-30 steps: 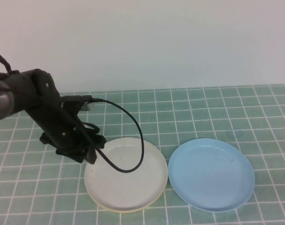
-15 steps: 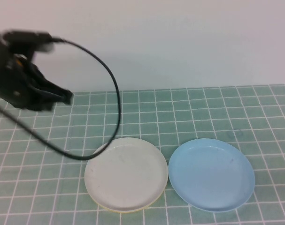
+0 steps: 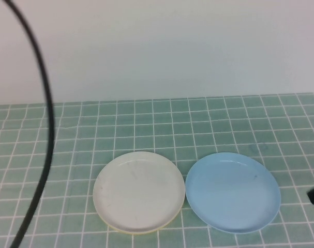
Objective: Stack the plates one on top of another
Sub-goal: Pick up the blue plate
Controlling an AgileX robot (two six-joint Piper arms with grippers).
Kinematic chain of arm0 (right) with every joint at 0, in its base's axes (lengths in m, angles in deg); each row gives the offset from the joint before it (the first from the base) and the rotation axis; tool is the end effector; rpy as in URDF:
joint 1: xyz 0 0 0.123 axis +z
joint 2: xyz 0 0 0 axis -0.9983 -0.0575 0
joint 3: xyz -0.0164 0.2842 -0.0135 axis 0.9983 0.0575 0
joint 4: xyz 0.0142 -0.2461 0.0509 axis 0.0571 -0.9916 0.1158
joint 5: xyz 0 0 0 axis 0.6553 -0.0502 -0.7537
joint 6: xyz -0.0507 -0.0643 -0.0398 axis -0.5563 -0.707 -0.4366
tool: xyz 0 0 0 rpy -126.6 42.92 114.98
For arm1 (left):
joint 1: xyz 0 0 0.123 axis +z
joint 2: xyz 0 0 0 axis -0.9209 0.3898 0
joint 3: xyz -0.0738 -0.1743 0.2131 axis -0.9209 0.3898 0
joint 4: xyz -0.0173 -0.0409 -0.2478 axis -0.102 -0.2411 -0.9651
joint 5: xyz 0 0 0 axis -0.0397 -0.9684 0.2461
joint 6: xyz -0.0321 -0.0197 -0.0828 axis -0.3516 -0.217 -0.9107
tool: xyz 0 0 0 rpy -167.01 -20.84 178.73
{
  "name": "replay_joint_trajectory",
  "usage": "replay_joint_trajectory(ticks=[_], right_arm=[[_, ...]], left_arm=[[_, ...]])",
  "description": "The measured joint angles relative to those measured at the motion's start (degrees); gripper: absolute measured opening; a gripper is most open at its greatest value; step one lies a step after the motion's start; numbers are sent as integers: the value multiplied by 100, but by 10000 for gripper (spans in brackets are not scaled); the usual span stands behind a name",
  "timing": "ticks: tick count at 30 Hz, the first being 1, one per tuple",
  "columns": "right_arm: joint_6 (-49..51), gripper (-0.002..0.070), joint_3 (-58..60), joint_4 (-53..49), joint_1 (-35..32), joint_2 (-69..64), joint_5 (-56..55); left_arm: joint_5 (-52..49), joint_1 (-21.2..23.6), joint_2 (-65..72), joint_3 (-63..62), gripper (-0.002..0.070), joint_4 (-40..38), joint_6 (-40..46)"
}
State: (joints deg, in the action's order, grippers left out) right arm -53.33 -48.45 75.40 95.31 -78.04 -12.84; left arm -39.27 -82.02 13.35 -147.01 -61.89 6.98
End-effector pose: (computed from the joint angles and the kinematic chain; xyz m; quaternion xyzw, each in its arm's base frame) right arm 0.2062 0.0567 0.2463 -0.2432 0.9233 0.1159 0.2739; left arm 0.1540 -0.0303 0.4743 0.1216 0.8349 0.0058 0.5368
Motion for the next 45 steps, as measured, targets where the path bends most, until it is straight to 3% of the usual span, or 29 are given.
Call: replay_joint_trajectory(ticks=[5,10,13,21,32,39,45], right_arm=[[287,25,-683,-61,200,-1141,-275],[583,209,-1353,-61,200,-2130,-344],[682,274,-1640,-61,200,-2642,-373],[824,302,-1838,-400,200,-3701,-515],[967,286,-1892,-498,200,-4038,-614],[992,70,-1910,-429,200,-4071,-677],[1000,24,-2156,-425,203,-4124,-435]], left_arm=[[-287,0,-744,406,0,260,-3],[-235,0,-1545,1009,0,404,-13],[-214,0,-1899,1311,0,404,-13],[-289,0,-2570,1564,0,742,-3],[-299,0,-2593,1564,-1,961,-3],[-299,0,-2593,1564,-1,1003,-3],[-299,0,-2593,1564,-1,1003,-3]])
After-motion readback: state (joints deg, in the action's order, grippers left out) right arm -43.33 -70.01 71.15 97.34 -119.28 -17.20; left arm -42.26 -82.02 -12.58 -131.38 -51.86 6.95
